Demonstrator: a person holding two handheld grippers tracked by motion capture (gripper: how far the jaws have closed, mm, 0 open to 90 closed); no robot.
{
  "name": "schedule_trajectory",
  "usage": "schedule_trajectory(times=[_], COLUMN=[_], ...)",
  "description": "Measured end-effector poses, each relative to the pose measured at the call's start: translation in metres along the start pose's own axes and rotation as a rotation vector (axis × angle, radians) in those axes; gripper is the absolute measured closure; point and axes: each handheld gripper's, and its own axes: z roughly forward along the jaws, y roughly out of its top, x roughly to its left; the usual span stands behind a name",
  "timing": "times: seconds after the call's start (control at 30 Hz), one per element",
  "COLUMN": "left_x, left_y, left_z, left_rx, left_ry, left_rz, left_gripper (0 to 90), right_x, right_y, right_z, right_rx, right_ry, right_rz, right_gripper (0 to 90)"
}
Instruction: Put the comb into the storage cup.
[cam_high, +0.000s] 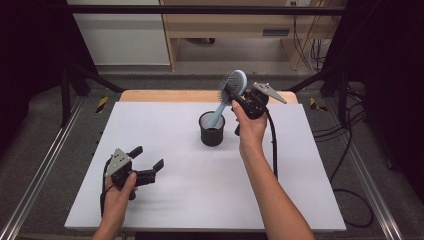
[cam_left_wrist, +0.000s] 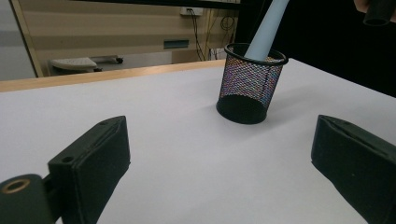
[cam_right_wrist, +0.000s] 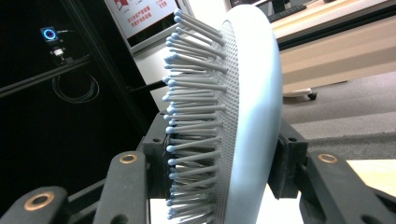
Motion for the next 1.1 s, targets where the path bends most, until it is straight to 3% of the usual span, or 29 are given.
schedule_trajectory(times=[0.47, 1.1], left_x=[-0.001, -0.003], left_y=[0.0, 0.0], left_z=[0.001, 0.002], left_rx=[0.003, 0.008], left_ry=[-0.006, -0.008], left_rz=[0.003, 0.019], left_gripper=[4.5, 4.5], right_x=[-0.012, -0.016], right_y=[-0.017, -0.04], right_z=[0.005, 0.012], right_rx=[0.027, 0.056], right_ry=[-0.026, -0.027], right_rz=[0.011, 0.036], right_gripper=[51.7, 51.7])
